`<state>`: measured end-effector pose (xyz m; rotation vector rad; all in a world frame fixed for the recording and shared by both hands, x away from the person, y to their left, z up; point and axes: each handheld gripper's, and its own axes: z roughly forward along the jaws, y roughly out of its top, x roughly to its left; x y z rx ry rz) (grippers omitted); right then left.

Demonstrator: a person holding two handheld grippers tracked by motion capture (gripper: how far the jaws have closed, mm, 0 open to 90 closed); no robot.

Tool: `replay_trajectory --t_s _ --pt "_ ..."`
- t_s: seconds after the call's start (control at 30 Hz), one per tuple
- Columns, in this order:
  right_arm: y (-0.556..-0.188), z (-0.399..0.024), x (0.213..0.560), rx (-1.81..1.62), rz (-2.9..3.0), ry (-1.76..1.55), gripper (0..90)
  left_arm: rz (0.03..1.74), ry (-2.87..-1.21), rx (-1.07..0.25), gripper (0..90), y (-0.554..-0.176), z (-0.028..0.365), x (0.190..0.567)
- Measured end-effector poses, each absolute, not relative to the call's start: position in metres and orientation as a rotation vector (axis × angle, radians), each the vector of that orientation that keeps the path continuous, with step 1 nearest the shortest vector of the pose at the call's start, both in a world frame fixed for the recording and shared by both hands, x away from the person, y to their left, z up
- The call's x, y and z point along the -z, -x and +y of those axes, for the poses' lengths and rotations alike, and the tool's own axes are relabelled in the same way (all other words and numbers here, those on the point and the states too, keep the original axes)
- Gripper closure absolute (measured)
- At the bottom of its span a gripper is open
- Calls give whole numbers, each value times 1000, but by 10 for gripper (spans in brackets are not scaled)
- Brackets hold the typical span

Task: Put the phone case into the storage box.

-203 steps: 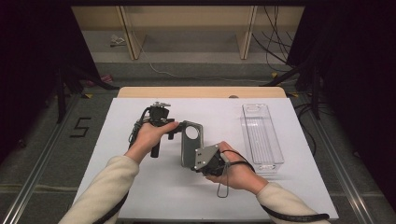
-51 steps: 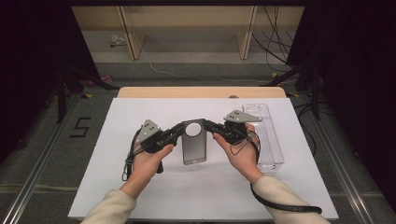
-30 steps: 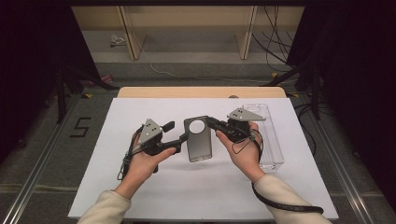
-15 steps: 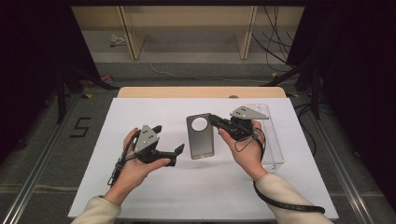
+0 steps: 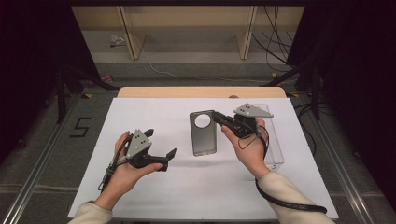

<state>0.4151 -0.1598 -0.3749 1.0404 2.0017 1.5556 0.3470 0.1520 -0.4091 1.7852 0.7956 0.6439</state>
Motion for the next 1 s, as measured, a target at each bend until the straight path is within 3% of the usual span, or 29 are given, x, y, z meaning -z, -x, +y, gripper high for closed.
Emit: replay_trajectory --t_s 1.0 --pt "-420 -178 362 -1584 1918 -1074 855 803 -1801 -657 9 -347 159 414"
